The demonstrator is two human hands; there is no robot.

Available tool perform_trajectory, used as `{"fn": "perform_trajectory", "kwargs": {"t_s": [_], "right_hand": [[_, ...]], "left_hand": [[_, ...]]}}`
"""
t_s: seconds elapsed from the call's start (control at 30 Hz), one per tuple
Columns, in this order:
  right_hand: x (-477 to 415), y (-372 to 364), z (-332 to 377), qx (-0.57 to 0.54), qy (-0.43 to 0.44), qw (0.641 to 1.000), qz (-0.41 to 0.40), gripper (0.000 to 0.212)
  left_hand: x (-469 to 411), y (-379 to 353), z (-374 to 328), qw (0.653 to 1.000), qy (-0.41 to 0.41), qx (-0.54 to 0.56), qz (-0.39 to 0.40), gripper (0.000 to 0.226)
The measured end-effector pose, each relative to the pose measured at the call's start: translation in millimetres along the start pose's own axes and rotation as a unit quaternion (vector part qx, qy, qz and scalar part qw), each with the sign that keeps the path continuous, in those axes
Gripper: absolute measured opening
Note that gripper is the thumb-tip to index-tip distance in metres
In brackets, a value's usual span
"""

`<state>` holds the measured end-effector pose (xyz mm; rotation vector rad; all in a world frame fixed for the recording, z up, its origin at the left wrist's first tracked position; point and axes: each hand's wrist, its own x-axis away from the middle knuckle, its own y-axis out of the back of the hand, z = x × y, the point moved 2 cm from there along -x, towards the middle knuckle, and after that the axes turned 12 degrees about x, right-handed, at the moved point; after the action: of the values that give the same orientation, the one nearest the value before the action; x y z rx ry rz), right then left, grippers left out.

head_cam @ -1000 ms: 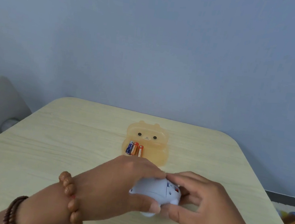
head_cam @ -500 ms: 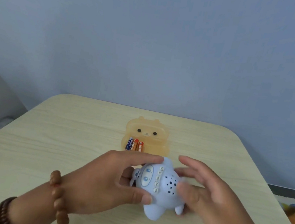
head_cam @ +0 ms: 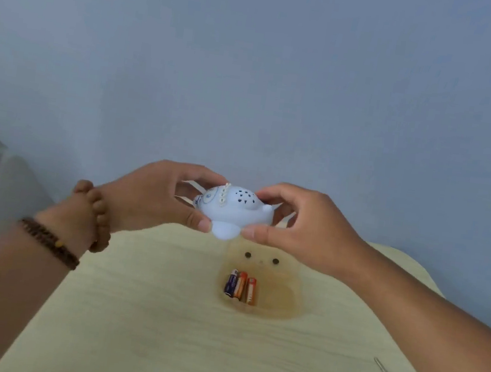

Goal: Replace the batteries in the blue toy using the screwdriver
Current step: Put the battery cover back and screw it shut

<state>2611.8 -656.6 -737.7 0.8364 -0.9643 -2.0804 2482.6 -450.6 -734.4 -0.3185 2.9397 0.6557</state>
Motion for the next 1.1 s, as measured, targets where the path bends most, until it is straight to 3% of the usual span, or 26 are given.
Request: {"fn": "perform_trajectory", "kwargs": {"t_s": [0.13, 0.33, 1.1], "right_hand": [[-62, -22, -11, 0.024, 0.008, 0.999, 0.032, 0.047], [-100, -56, -39, 0.037, 0.006, 0.998, 0.052, 0.047], [-119, -84, -61, 0.091, -0.024, 0.991, 0.095, 0.053]], "left_hand": [[-38, 30, 34, 0.998, 0.029, -0.057, -0.024, 0.06], [-65, 33, 84, 0.997, 0.051, -0.007, -0.053, 0.055], [-76, 24, 140, 0.998, 0.015, 0.023, -0.053, 0.055]]}}
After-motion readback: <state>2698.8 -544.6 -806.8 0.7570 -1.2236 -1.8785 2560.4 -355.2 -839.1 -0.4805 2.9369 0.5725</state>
